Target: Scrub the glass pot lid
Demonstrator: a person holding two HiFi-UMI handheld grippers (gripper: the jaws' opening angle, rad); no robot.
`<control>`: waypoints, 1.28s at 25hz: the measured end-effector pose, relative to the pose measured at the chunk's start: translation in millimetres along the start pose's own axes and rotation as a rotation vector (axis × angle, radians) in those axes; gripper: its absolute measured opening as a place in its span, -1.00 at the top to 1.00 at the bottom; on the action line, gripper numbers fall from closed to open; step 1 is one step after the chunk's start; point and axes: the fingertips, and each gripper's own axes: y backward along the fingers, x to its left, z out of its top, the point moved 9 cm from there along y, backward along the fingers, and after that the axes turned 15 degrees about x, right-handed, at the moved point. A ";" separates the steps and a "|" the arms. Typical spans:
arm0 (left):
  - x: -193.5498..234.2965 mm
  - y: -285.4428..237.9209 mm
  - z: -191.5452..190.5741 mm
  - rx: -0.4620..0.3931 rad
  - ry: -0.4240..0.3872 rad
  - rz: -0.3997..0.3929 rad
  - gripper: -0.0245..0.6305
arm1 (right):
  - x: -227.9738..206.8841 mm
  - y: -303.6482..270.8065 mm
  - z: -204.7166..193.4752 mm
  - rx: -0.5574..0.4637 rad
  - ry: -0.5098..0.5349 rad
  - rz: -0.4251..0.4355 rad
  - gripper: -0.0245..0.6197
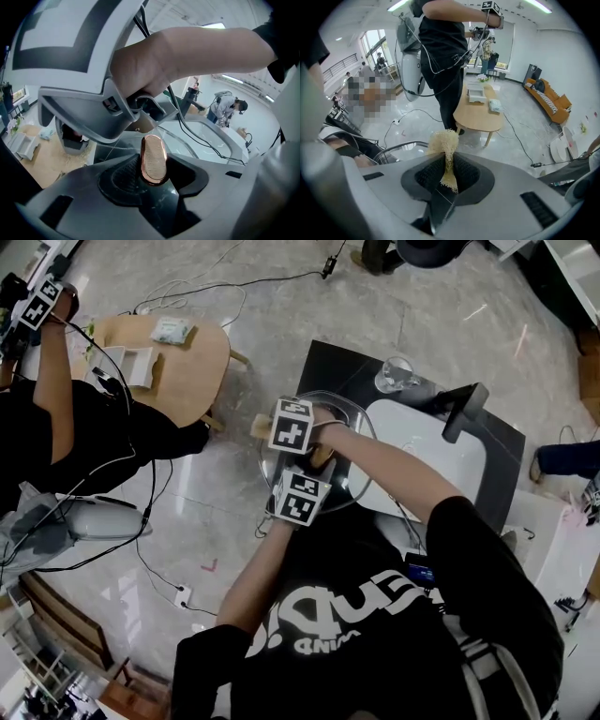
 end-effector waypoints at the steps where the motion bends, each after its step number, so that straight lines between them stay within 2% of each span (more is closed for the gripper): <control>1: 0.0 0.0 0.4 -0.002 -0.001 0.000 0.36 | 2.3 -1.1 2.0 0.000 0.012 0.011 0.78; 14: 0.1 3.0 1.3 -0.005 -0.006 -0.002 0.36 | 26.6 -3.6 12.2 0.015 0.149 0.106 0.78; 18: 0.6 3.2 1.0 -0.005 -0.005 -0.002 0.36 | 31.4 -3.9 12.3 0.008 0.132 0.159 0.78; 25: 0.1 1.6 0.9 -0.010 -0.005 -0.002 0.36 | 31.3 -3.7 11.1 -0.009 0.104 0.179 0.78; 32: 1.0 1.5 1.5 -0.006 -0.009 -0.005 0.36 | 20.8 9.2 5.6 -0.108 -0.009 0.154 0.78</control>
